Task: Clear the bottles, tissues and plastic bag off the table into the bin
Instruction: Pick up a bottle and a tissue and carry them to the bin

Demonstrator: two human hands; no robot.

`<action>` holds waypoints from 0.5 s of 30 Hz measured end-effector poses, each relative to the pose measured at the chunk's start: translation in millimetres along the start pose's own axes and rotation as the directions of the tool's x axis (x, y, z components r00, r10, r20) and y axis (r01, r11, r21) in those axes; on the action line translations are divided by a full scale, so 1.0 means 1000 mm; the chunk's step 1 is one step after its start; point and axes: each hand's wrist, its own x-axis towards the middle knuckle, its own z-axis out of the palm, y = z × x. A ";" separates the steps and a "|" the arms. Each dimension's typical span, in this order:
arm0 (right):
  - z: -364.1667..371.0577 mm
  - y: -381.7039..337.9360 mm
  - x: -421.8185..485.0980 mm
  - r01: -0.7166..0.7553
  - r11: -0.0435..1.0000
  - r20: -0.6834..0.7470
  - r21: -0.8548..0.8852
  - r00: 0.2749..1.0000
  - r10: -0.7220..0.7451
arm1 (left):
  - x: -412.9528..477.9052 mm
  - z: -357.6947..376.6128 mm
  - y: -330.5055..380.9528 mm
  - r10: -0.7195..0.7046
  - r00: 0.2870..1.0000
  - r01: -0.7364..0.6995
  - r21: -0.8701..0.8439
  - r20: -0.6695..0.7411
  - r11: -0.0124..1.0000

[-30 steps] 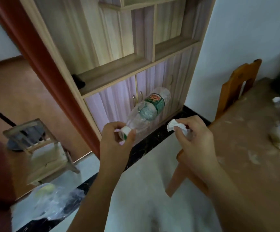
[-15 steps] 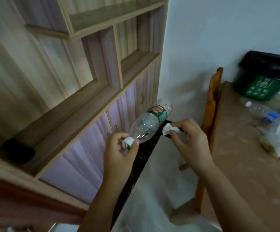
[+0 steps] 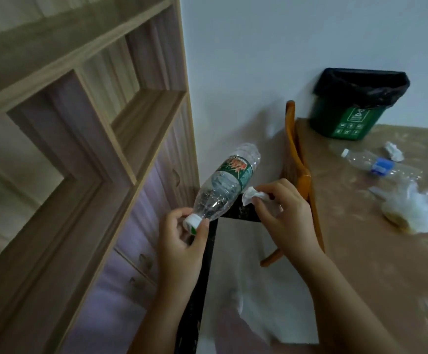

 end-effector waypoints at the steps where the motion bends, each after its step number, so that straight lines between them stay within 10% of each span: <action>1: 0.005 0.007 0.013 -0.003 1.000 -0.009 0.005 1.000 0.003 | 0.015 0.007 -0.004 0.006 1.000 -0.006 -0.003 0.007 1.000; 15: -0.003 0.132 0.197 -0.179 0.979 -0.232 -0.096 0.961 0.153 | 0.232 0.176 -0.026 0.130 0.972 -0.121 -0.061 0.193 0.991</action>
